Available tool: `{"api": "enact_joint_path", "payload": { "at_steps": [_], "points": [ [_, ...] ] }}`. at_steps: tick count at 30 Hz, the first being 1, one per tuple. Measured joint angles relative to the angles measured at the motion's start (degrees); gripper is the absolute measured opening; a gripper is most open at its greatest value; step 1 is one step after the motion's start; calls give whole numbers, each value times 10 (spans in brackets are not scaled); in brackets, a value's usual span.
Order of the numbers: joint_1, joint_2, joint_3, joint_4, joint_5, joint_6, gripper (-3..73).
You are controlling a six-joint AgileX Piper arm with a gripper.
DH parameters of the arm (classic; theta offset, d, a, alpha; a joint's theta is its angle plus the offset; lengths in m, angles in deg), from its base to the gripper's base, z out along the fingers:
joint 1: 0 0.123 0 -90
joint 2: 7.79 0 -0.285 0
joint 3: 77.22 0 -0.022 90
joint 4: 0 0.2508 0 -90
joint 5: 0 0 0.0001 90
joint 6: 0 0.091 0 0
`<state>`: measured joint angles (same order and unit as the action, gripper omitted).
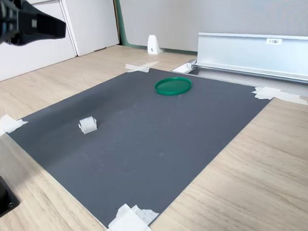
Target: Grasp a white terminal and put it on the green lid.
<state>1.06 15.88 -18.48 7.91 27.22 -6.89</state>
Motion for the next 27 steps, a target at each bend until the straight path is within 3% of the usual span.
{"api": "enact_joint_path", "payload": {
  "at_steps": [6, 11, 21, 24, 27],
  "points": [
    [0, 108, -75, -57, 123, -17, -9],
    [0, 185, -127, -79, 222, -24, -9],
    [0, 318, -159, -71, 322, -73, 5],
    [0, 348, -159, -61, 327, -77, 56],
    [0, 365, -159, -59, 324, -89, 159]
  ]
}}
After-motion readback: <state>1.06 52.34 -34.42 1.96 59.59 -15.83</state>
